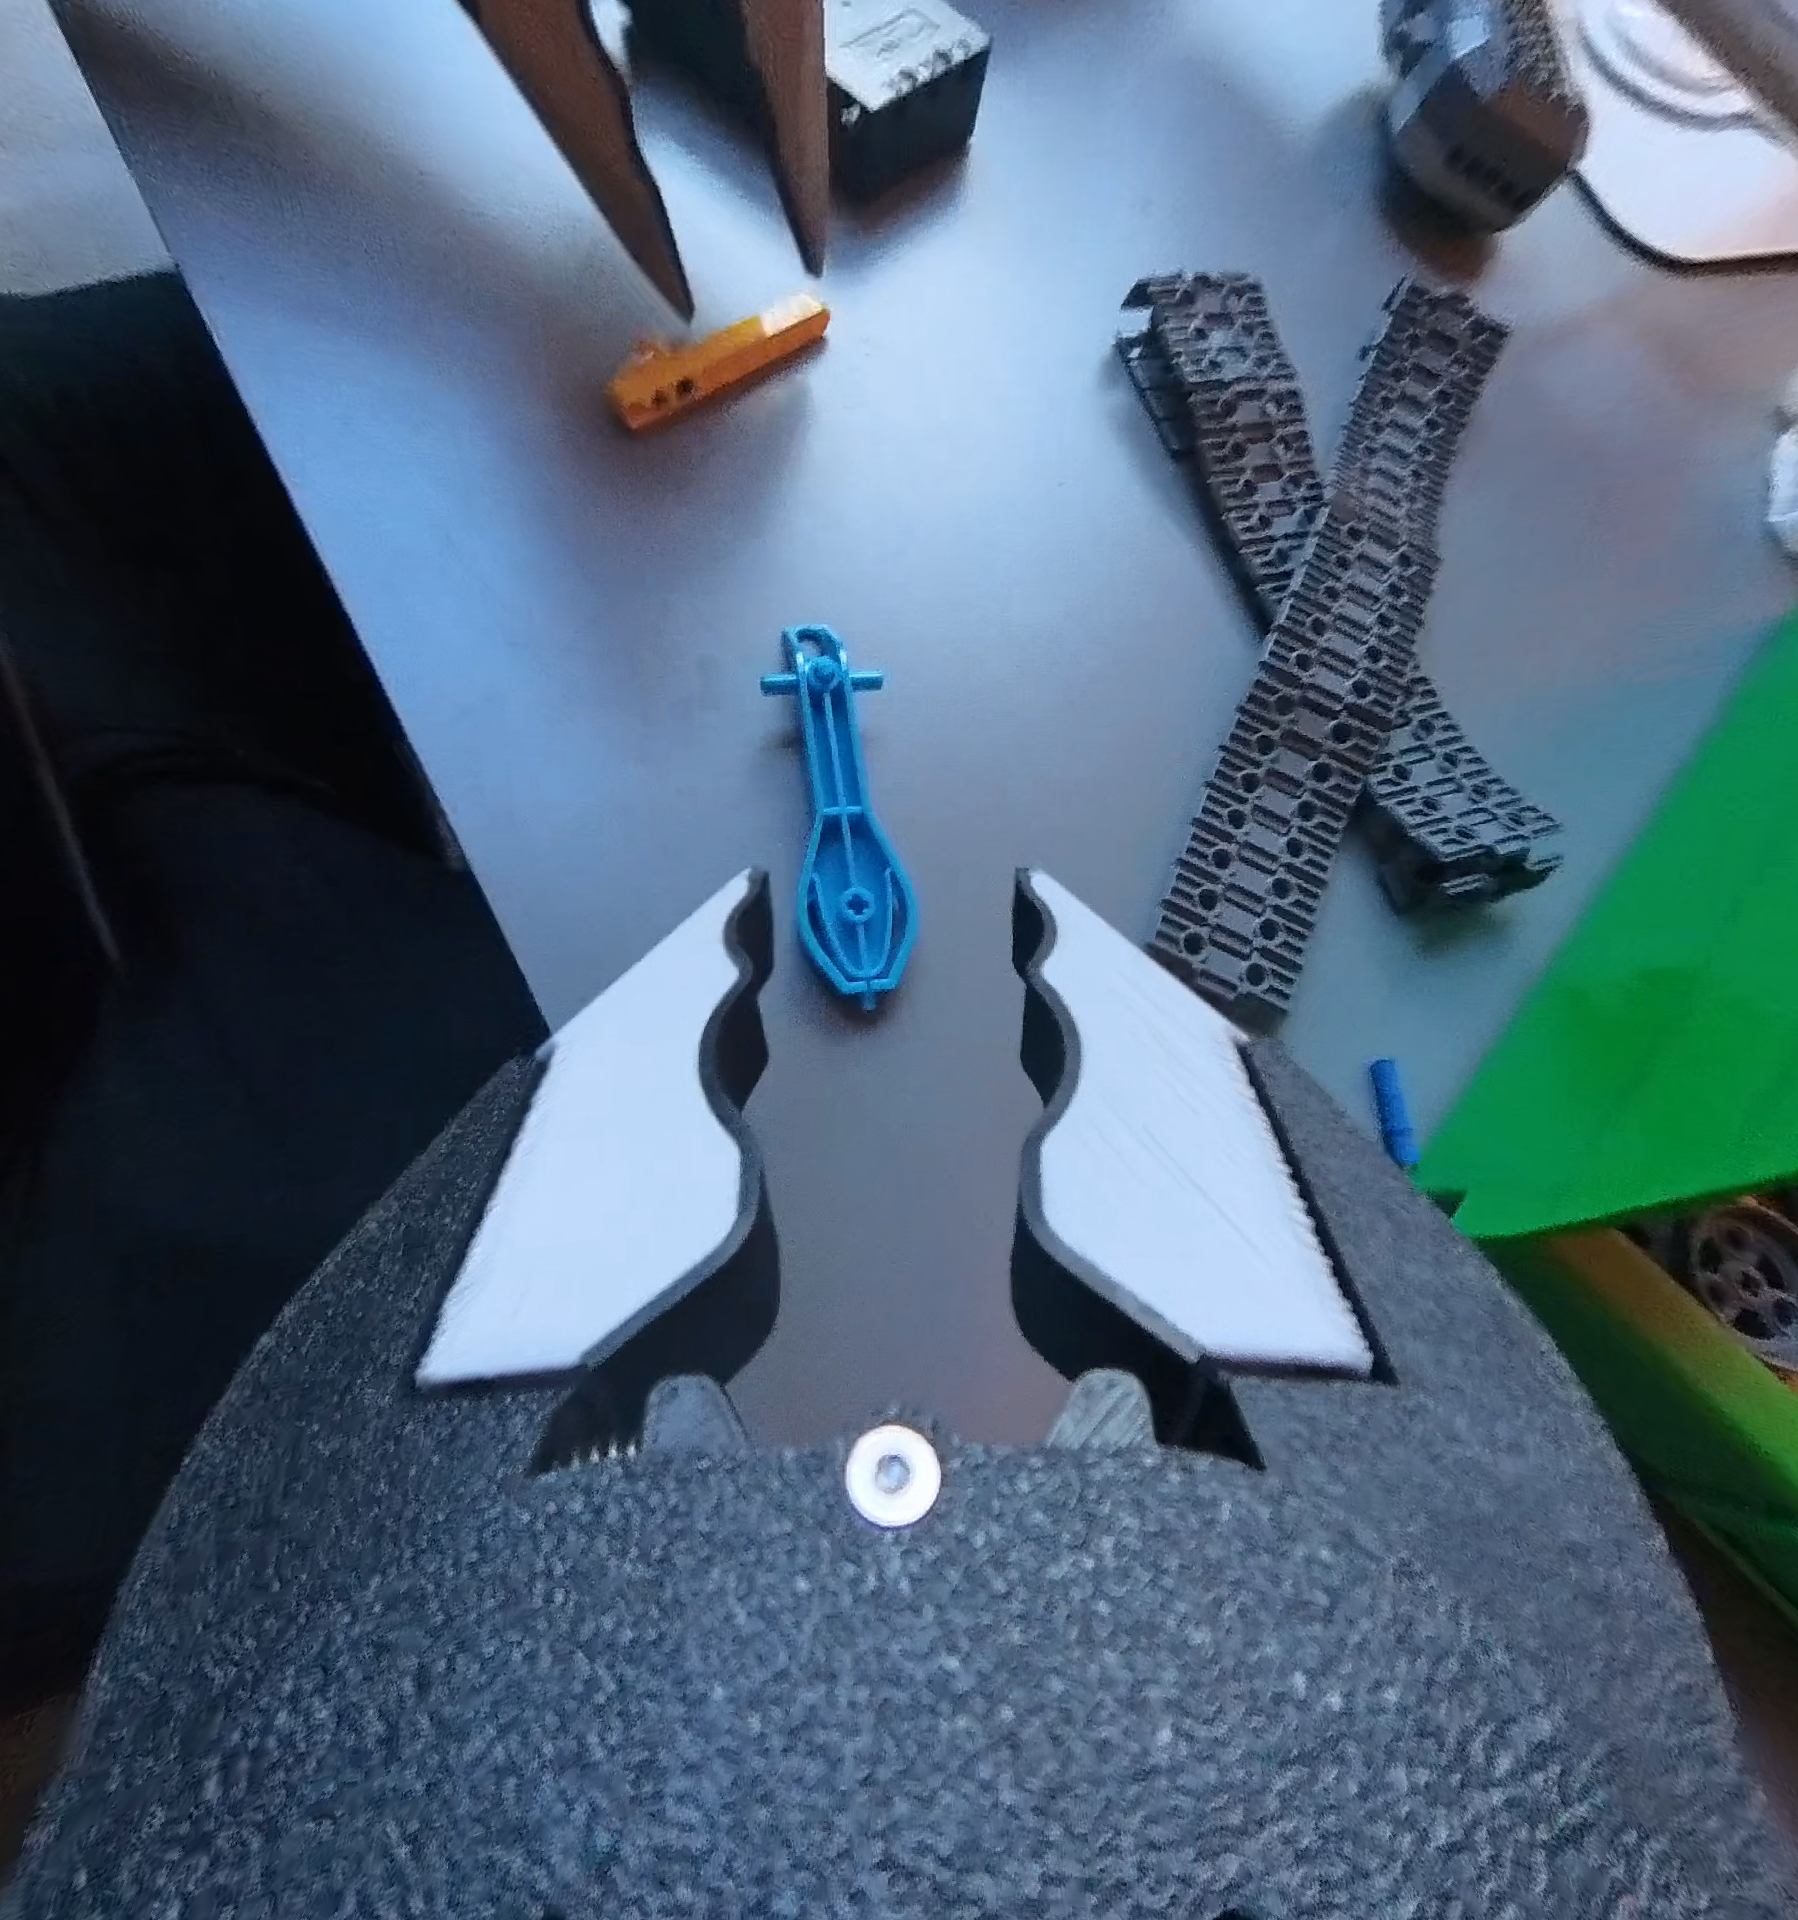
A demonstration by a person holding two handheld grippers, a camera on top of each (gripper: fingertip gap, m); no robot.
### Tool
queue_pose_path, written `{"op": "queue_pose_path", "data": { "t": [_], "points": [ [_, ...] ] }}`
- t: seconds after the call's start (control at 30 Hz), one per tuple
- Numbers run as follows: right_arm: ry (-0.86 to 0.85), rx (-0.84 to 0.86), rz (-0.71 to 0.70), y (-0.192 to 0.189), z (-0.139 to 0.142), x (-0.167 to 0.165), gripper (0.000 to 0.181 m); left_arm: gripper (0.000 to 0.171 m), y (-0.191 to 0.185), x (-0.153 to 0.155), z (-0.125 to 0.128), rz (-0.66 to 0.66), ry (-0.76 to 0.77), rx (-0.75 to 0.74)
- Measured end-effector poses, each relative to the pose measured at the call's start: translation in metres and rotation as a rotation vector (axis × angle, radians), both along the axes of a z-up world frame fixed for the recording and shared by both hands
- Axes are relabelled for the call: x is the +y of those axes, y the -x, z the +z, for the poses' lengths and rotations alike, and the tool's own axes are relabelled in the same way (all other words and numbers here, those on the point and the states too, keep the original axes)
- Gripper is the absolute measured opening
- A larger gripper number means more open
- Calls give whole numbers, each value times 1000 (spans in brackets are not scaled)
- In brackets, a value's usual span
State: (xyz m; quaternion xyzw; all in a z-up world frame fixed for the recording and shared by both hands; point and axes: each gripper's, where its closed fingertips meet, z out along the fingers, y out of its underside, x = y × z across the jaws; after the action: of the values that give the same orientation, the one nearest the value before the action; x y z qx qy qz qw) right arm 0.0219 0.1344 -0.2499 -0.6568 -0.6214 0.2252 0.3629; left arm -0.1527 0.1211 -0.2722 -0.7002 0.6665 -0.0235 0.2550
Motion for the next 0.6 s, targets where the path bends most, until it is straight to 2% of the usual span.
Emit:
{"op": "queue_pose_path", "data": {
  "t": [0.03, 0.17, 0.27, 0.33, 0.4, 0.47, 0.53, 0.6],
  "points": [
    [1, -16, 3, 1, -4, 1, 43, 25, -1, 1, 0, -16, -6, 8],
    [4, -75, 59, 13, -21, -9, 47, 26, -4, 5, 0, -54, -12, 40],
    [-3, -51, 73, 22, -20, -11, 45, 14, -10, 0, -3, -61, 28, 24],
    [19, -58, 69, 24, -22, -10, 40, 14, -14, -5, -3, -41, 40, 8],
    [22, -64, 45, 26, -24, -5, 18, 15, -17, -10, -3, 3, 57, -12],
    [30, -66, 52, 29, -24, -4, 17, 20, -24, -20, -2, 36, 104, -55],
    [27, -65, 55, 33, -24, -3, 27, 24, -25, -25, -2, 107, 130, -75],
    [53, -64, 68, 37, -24, -4, 26, 29, -25, -33, -1, 142, 176, -82]
  ]
}}
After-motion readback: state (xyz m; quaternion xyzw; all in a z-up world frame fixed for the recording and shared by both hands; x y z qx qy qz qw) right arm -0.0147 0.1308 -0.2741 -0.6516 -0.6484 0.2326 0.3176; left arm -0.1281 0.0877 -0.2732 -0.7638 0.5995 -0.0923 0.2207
